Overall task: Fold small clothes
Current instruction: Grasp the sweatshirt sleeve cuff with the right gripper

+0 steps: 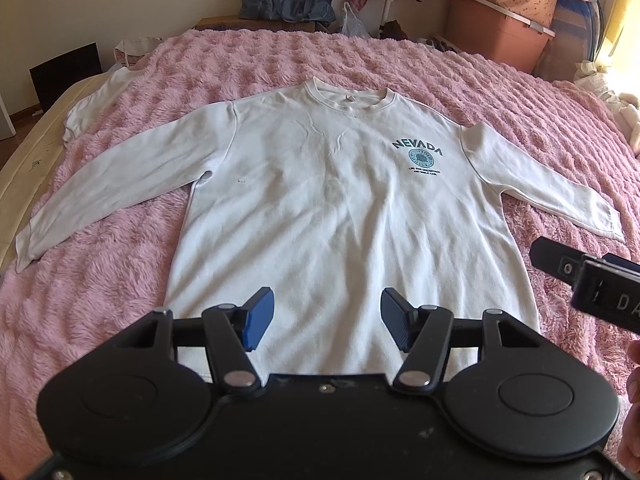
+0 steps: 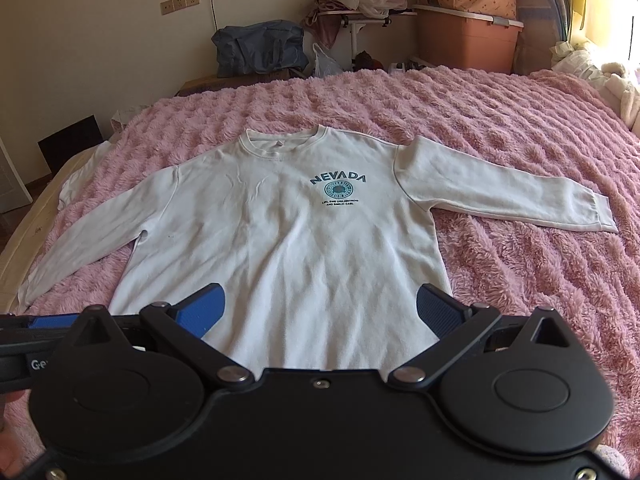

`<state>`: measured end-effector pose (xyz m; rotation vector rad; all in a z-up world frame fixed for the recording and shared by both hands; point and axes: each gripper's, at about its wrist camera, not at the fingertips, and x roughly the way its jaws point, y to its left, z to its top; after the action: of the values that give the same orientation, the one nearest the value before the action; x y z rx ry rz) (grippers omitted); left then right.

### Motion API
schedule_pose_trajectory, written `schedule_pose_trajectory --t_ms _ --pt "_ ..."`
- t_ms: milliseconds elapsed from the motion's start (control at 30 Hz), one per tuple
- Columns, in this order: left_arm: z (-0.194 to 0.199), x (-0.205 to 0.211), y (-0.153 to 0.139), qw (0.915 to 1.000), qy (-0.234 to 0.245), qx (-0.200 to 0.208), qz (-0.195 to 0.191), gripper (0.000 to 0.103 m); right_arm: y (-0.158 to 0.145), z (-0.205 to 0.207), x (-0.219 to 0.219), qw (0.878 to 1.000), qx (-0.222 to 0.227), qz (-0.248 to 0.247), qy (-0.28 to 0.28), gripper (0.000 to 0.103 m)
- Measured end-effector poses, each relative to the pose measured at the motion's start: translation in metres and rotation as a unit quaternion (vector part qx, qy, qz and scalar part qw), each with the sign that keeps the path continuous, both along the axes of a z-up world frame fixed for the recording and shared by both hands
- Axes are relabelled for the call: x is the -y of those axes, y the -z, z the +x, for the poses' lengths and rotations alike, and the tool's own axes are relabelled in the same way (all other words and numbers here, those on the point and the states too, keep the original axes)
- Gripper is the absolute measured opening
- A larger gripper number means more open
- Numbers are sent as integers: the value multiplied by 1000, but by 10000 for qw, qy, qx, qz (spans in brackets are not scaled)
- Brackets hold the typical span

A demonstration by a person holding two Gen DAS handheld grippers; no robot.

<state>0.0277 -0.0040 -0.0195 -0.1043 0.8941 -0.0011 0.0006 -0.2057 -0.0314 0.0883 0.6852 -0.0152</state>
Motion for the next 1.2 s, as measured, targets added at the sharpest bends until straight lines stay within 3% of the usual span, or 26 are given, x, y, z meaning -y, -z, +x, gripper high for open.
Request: schedule_pose_trajectory --t_ms 133,233,333,433,533,600,733,933,967,1133,1200 --pt "15 5 5 9996 220 17 -197 62 7 9 60 9977 158 600 262 103" --pt "34 14 13 9986 419 -42 -311 62 18 17 124 9902 224 953 994 103" --pt "60 28 25 9967 652 -151 -466 62 29 19 188 9790 630 1065 1620 102" --pt "90 49 41 9945 849 -343 -504 62 42 27 250 9642 921 1026 2265 88" --pt "118 71 56 9926 1026 -432 -476 62 56 39 303 9490 1078 982 2796 88" --pt "137 85 65 9906 1113 -364 -706 62 69 50 337 9410 1214 1038 2984 75" --pt "167 105 70 9837 1340 -32 -1196 62 97 71 390 9266 1203 1288 3322 64" --pt "219 143 94 9829 1477 -220 -1081 62 139 104 443 9107 1222 1645 3587 41" --pt "224 148 99 9825 1489 -288 -1078 62 146 110 452 9048 1237 1747 3683 37" --pt "235 165 121 9792 1628 -553 -1073 62 171 121 486 8656 1319 2558 4097 34" --pt "234 167 124 9784 1667 -592 -1075 62 169 123 487 8648 1479 2504 4095 14"
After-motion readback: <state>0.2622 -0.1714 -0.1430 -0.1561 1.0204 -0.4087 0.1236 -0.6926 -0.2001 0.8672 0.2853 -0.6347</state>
